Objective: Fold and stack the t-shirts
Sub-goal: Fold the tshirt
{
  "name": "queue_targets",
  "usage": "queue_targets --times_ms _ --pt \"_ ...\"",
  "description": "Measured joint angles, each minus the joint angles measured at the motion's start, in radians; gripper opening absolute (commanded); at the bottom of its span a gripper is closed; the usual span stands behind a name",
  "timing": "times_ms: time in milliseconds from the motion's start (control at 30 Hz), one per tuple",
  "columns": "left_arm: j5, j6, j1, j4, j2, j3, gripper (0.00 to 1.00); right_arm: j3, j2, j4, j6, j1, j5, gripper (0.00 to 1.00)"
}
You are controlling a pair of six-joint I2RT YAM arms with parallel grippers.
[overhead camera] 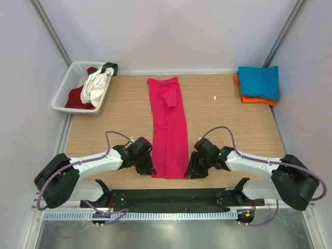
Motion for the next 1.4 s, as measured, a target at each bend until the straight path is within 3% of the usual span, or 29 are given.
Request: queue_targets --times_ms 33,67,100,133,200,500,800,1133,1400 --pt "-0.001 0.002 0.0 0.0 0.0 -0.001 0.18 0.001 0.005 0.004 0.0 0.002 0.0 0.34" --pt "0.0 0.002 0.0 -0.001 0.002 -0.002 0.06 0.002 0.009 0.009 0.0 0.004 0.0 0.3" --pt "0.0 -0.001 0.0 0.0 0.004 -0.002 0.0 0.003 0.018 0.014 0.001 0.008 0.002 0.25" --pt "0.002 0.001 -0.001 0.0 0.008 -0.002 0.0 0.004 0.027 0.019 0.0 0.012 0.001 0.14" --pt "0.004 0.003 -0.004 0.0 0.013 -0.002 0.0 0.007 0.046 0.028 0.001 0.023 0.0 0.02" --pt "-0.044 -0.061 -0.078 -0.151 -0.082 0.114 0.0 0.096 0.019 -0.071 0.002 0.045 0.034 0.01" --pt "-0.173 -0.137 -0.062 -0.323 -0.181 0.296 0.0 0.39 0.035 -0.226 -0.054 0.026 0.135 0.01" --pt "-0.183 -0.022 0.185 -0.334 0.002 0.469 0.0 0.608 0.202 -0.283 -0.232 -0.193 0.177 0.01" --pt "-0.125 0.05 0.291 -0.285 0.216 0.639 0.0 0.819 0.39 -0.299 -0.352 -0.296 0.141 0.01"
